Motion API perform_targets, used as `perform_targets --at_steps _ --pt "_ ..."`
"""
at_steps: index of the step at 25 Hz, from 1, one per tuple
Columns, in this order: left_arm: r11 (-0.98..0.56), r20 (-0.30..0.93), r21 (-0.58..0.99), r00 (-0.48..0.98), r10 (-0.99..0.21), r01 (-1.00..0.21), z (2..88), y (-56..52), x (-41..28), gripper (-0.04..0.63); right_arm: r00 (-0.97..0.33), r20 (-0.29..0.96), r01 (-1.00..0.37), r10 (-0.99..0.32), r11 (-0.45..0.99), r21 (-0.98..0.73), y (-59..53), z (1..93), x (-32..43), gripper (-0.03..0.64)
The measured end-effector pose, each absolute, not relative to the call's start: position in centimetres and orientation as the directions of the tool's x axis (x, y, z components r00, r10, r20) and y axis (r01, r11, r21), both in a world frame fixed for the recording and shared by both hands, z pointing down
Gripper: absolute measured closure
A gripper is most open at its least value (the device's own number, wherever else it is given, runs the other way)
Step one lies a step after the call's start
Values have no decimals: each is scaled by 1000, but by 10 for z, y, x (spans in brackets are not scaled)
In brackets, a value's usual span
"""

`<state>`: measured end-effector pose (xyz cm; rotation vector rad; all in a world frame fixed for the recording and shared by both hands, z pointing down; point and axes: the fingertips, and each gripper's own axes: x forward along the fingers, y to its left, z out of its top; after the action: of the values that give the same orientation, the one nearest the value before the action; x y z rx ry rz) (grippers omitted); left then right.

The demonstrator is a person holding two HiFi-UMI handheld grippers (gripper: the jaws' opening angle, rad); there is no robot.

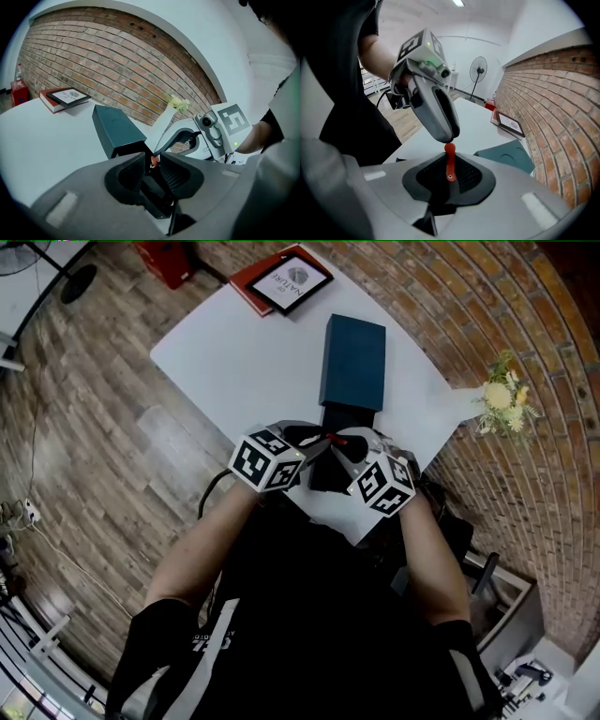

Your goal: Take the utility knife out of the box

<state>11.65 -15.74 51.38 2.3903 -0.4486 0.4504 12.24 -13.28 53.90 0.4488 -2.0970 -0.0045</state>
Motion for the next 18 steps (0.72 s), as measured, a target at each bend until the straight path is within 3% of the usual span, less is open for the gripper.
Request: perform_targets --at_steps 9,14,18 --pt "-728 411 560 895 -172 -397 506 -156 126 494 -510 765 -315 -393 913 260 -133 518 122 563" --pt "-725 377 583 913 -159 -366 495 -154 132 561 -514 746 -318 -424 902 293 -134 510 125 563" --pt "-736 372 570 913 -165 -365 490 -154 133 577 -520 723 -339 -454 887 313 -136 504 128 587"
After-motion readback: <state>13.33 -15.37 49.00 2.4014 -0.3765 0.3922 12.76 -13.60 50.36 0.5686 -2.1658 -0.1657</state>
